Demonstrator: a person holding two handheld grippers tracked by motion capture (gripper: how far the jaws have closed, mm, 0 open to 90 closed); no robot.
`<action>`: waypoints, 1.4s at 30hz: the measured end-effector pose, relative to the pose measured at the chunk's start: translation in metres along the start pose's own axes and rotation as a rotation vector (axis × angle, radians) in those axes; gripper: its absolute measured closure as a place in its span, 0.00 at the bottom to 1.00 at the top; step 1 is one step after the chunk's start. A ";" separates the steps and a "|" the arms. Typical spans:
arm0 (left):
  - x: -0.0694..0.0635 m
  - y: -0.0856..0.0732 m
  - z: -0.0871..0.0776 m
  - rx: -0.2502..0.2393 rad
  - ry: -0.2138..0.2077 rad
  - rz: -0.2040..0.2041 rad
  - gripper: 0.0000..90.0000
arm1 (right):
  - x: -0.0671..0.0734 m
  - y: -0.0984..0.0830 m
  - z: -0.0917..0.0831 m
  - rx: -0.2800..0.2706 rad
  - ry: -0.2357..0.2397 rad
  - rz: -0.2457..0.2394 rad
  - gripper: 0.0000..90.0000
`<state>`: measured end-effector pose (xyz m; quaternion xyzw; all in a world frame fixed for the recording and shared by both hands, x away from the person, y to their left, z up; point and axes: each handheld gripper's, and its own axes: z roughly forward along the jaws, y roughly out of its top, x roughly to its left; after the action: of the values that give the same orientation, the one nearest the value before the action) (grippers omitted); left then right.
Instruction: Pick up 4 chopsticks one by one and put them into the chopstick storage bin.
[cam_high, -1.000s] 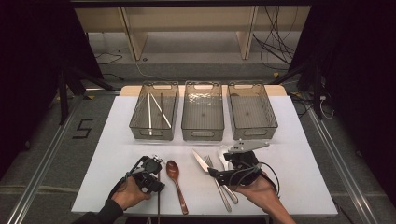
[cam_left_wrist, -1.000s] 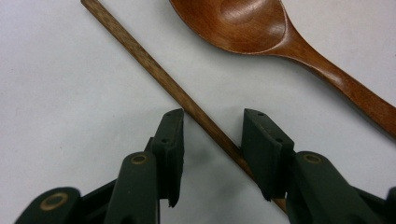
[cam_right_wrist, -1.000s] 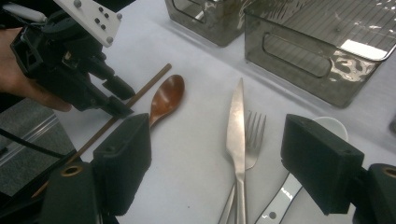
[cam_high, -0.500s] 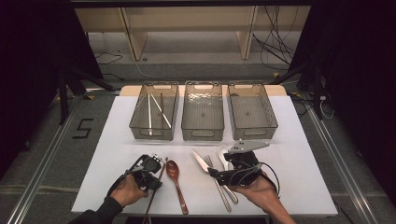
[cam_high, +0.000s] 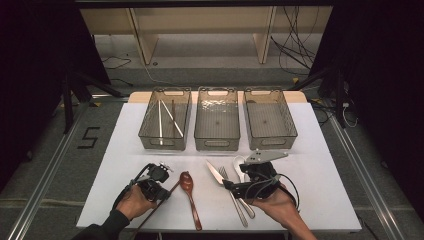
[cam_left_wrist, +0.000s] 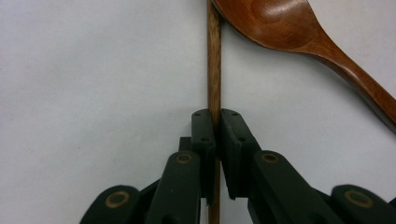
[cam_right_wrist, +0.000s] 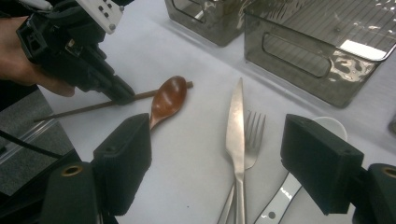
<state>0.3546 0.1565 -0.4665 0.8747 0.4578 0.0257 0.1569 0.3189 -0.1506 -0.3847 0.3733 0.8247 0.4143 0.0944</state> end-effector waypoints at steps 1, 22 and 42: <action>0.000 0.000 0.000 0.001 -0.003 0.000 0.93 | 0.000 0.000 0.000 0.000 0.000 0.000 0.28; 0.025 0.004 -0.035 -0.179 -0.013 -0.030 0.93 | -0.001 0.000 -0.001 -0.008 0.000 0.004 0.28; 0.041 0.031 -0.085 -0.453 -0.036 -0.042 0.93 | -0.002 0.000 -0.001 -0.013 -0.001 0.006 0.28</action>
<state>0.3874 0.1944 -0.3806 0.8078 0.4556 0.1091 0.3577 0.3203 -0.1528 -0.3847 0.3753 0.8209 0.4196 0.0958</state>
